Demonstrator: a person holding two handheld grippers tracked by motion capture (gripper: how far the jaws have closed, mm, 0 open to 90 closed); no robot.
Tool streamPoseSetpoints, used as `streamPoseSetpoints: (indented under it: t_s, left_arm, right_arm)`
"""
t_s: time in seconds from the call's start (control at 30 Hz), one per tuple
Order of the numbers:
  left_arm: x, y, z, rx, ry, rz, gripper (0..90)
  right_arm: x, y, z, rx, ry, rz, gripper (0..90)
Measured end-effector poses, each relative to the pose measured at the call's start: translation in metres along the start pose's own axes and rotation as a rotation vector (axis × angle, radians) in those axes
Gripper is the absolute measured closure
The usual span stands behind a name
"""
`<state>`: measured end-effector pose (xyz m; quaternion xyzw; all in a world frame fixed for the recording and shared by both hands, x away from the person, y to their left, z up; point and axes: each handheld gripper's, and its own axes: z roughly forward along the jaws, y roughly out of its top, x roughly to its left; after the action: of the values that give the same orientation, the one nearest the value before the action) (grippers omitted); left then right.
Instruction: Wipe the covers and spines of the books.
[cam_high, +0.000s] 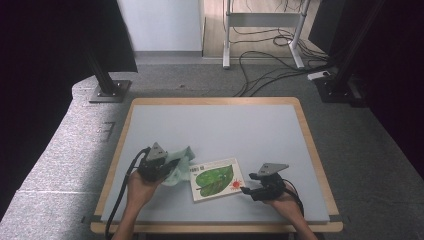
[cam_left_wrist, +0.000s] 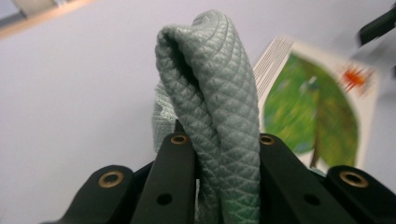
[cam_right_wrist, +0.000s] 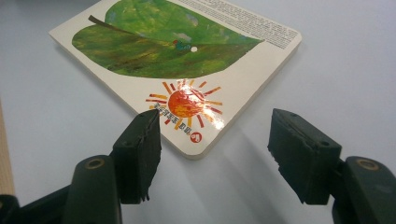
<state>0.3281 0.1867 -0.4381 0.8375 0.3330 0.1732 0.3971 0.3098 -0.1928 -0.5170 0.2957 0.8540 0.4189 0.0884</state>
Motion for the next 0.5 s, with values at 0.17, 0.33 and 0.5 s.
streamPoseSetpoints:
  t_s: [0.17, 0.33, 0.5]
  left_arm:
    - [-0.012, 0.016, 0.015, -0.015, -0.048, 0.019, 84.0]
    - [-0.022, 0.010, 0.048, 0.021, -0.092, 0.017, 82.3]
    - [-0.032, -0.007, 0.080, 0.086, -0.096, 0.033, 74.4]
  right_arm:
    - [0.000, 0.003, -0.004, -0.011, -0.001, 0.001, 33.8]
    - [0.001, 0.011, -0.005, -0.032, 0.008, 0.002, 33.7]
    - [0.004, 0.021, -0.002, -0.039, 0.028, 0.000, 34.6]
